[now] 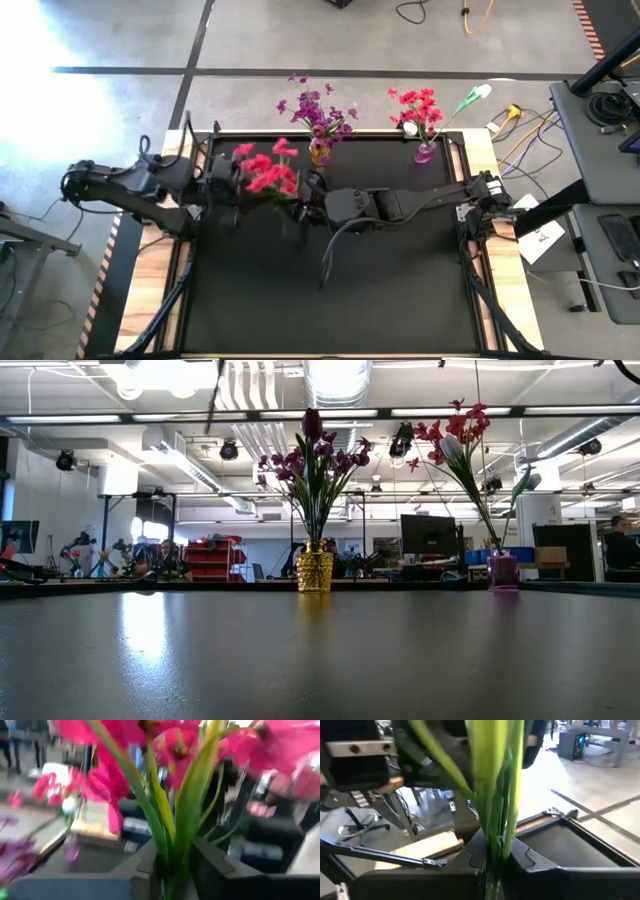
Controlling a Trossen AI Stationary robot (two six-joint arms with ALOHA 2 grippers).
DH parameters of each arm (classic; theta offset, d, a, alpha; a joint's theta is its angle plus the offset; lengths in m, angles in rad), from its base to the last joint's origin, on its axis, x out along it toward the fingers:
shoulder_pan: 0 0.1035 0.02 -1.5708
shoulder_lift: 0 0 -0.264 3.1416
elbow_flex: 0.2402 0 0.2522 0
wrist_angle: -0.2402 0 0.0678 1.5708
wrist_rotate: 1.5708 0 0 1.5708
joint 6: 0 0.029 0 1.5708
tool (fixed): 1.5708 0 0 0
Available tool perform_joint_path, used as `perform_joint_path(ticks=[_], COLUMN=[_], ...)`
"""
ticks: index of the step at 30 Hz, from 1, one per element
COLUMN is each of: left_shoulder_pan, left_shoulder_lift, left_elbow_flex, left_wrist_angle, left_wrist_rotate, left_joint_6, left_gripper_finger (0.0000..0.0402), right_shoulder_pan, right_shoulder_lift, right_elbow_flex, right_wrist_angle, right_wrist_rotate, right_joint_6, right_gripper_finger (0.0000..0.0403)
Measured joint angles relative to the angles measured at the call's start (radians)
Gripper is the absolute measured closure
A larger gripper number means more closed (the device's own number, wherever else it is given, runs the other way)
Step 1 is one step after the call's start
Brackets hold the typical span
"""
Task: Sort flowers into vase by color
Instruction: Put the red flowers into the violet flower vase
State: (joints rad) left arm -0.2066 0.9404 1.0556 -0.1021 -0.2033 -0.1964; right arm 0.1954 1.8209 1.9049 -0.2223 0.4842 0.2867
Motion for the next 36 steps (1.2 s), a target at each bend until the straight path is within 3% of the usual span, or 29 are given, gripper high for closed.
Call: perform_joint_path(ticks=[4,6,11,18,26,33,36], left_shoulder_pan=[-0.002,-0.002,-0.002,-0.002,0.007,0.061,0.061], left_shoulder_lift=[0.003,-0.004,-0.072,-0.175,-0.189,-0.109,-0.073], left_elbow_flex=[0.139,0.194,0.236,0.078,-0.169,-0.225,-0.226], left_wrist_angle=[-0.383,-0.534,-0.700,-0.629,-0.272,-0.250,-0.248], left_wrist_rotate=[0.002,-0.002,-0.129,-0.218,-0.224,-0.234,-0.234], left_joint_6=[-0.013,-0.031,-0.065,-0.113,-0.214,-0.340,-0.345], left_gripper_finger=[0.0285,0.0264,0.0227,0.0212,0.0212,0.0212,0.0212], right_shoulder_pan=[-0.018,-0.021,-0.021,-0.048,-0.153,-0.334,-0.432], right_shoulder_lift=[-0.027,-0.066,-0.212,-0.467,-0.738,-0.857,-0.890], right_elbow_flex=[0.000,0.000,-0.004,-0.087,-0.268,-0.415,-0.519], right_wrist_angle=[-0.073,-0.157,-0.390,-0.596,-0.602,-0.772,-0.766], right_wrist_rotate=[0.020,0.084,0.297,0.419,0.507,0.523,0.522], right_joint_6=[0.005,0.013,0.025,0.090,0.091,0.150,0.170], right_gripper_finger=[0.0386,0.0387,0.0388,0.0389,0.0389,0.0390,0.0390])
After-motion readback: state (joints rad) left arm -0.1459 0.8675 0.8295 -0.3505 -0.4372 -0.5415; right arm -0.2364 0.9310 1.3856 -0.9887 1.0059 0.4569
